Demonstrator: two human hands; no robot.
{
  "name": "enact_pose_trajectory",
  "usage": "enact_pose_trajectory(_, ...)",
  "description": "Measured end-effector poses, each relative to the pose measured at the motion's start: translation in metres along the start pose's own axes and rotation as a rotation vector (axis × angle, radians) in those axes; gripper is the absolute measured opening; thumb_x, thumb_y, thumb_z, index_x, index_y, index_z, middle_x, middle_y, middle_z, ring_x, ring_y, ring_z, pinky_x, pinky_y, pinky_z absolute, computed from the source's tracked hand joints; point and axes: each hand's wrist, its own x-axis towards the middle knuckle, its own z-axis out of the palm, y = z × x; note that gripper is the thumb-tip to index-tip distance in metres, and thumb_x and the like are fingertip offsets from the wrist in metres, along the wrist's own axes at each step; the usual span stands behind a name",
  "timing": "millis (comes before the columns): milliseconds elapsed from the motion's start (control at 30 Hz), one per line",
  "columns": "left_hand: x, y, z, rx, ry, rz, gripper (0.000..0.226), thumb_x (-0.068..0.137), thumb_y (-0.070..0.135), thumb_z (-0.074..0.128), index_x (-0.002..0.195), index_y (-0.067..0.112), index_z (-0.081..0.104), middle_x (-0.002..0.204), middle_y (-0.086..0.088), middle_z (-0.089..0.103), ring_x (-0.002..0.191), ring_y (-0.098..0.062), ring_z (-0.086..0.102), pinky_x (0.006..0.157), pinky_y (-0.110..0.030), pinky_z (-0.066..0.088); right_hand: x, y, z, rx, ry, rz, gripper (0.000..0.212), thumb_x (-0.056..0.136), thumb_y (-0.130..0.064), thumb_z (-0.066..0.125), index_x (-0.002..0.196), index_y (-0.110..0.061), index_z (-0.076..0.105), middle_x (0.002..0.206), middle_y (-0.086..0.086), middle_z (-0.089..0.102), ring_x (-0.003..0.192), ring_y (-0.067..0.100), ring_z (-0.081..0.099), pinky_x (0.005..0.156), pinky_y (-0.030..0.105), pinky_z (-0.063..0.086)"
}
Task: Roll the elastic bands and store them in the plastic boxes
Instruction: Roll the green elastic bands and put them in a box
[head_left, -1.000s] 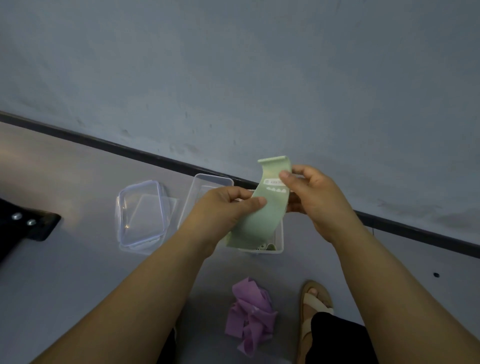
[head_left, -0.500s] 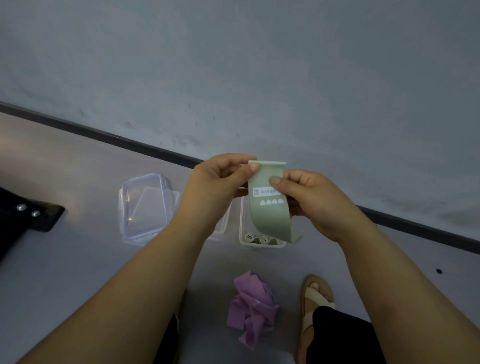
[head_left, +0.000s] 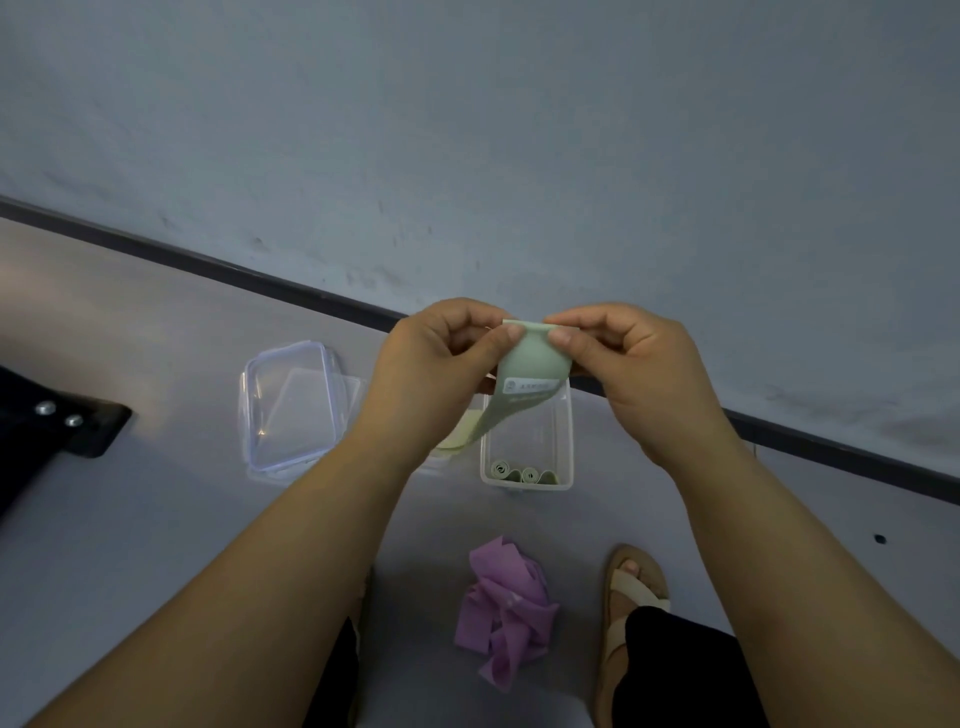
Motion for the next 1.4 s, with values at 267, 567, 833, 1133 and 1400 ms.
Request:
enact_pose_trajectory(267,-0.0015,0.0036,-0.0028,-0.026,-0.124,0.037,0.019,0.085,0.002,0.062,0.085,0.020,0.069,0.066,0.000,0.070,0.068,-0.013,0.068,0.062,-0.029,0.058,-0.0005,-0.0038,-0.0058,0.034,-0.089,0.021,0.015,0.084,-0.010,0.063,0.082,-0.024,0.068,0.075,-0.006,0.072,0.075,0.013,0.069,0.074,0.029,0.058)
enact_pose_trajectory(567,-0.0006,0.0063,-0.0062,-0.186,-0.213,-0.026,0.029,0.086,-0.006,0.055,0.075,0.017,0.070,0.068,-0.004,0.068,0.066,-0.014,0.066,0.060,-0.026,0.055,-0.0029,-0.0076,-0.0097,0.058,-0.184,-0.013,0.028,0.088,0.003,0.054,0.082,-0.020,0.067,0.072,-0.009,0.070,0.073,0.005,0.066,0.074,0.022,0.056)
enact_pose_trajectory(833,-0.0036,0.0072,-0.0080,-0.146,-0.265,0.001,0.006,0.075,0.008,0.070,0.079,0.012,0.071,0.074,-0.002,0.071,0.071,-0.013,0.067,0.067,-0.029,0.058,-0.0044,-0.0052,-0.0060,-0.089,-0.096,-0.123,0.037,0.086,0.008,0.056,0.074,-0.026,0.068,0.072,-0.012,0.069,0.073,0.009,0.064,0.073,0.031,0.056)
enact_pose_trajectory(1133,0.0002,0.0034,-0.0017,-0.049,-0.143,-0.031,0.014,0.075,0.004,0.071,0.084,0.014,0.070,0.075,-0.006,0.071,0.070,-0.016,0.068,0.067,-0.028,0.058,-0.0038,-0.0008,-0.0060,-0.117,-0.096,-0.145,0.035,0.085,0.007,0.057,0.077,-0.025,0.068,0.075,-0.013,0.069,0.076,0.006,0.065,0.074,0.025,0.056)
enact_pose_trajectory(1400,-0.0001,0.0024,-0.0008,0.073,-0.057,0.035,0.014,0.077,0.006,0.072,0.079,0.019,0.072,0.073,0.001,0.072,0.069,-0.014,0.069,0.065,-0.021,0.056,-0.0014,0.0016,-0.0014,0.098,-0.163,0.079,0.016,0.079,-0.023,0.063,0.095,-0.021,0.065,0.086,-0.006,0.069,0.080,0.007,0.067,0.075,0.022,0.055)
